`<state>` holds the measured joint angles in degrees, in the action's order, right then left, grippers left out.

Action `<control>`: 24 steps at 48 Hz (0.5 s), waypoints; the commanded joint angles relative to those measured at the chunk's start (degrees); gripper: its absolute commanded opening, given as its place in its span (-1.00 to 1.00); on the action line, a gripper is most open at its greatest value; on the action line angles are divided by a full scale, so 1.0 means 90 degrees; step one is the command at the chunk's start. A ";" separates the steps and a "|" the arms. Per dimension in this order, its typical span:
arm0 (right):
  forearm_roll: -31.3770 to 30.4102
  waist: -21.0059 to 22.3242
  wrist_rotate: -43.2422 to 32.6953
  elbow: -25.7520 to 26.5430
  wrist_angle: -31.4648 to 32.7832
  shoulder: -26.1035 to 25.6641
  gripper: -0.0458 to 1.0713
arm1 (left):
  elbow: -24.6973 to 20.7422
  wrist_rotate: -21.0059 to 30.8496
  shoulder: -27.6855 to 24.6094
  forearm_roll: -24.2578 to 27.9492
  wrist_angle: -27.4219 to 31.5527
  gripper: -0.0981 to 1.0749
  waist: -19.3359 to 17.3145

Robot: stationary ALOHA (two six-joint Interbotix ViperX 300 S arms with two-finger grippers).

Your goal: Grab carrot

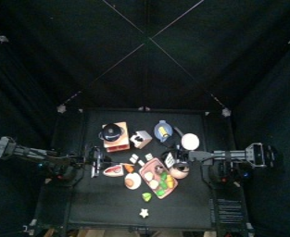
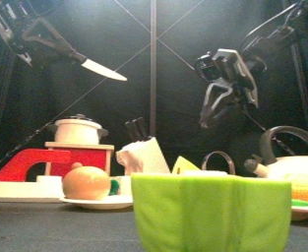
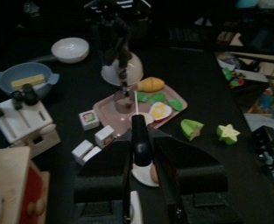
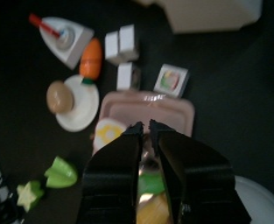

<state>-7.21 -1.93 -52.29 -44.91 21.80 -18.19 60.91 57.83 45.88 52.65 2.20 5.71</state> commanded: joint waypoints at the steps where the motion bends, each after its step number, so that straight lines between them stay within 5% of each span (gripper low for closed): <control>1: 0.0703 -0.0547 0.0000 0.0215 0.0293 -0.0029 0.14 | -0.0039 -0.0020 0.0000 0.0010 -0.0225 0.12 -0.0020; 14: 0.1504 -0.1191 -0.0127 0.0264 0.0527 0.0322 0.14 | 0.0088 -0.0020 0.0000 -0.0264 -0.0488 0.12 -0.0020; 24: 0.1016 -0.1240 -0.1162 0.0322 0.1338 0.0596 0.14 | 0.0107 -0.0010 0.0000 -0.0303 -0.0488 0.12 -0.0059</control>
<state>4.83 -12.74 -59.15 -43.77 30.32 -12.92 62.58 57.74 45.97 50.10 -1.85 5.45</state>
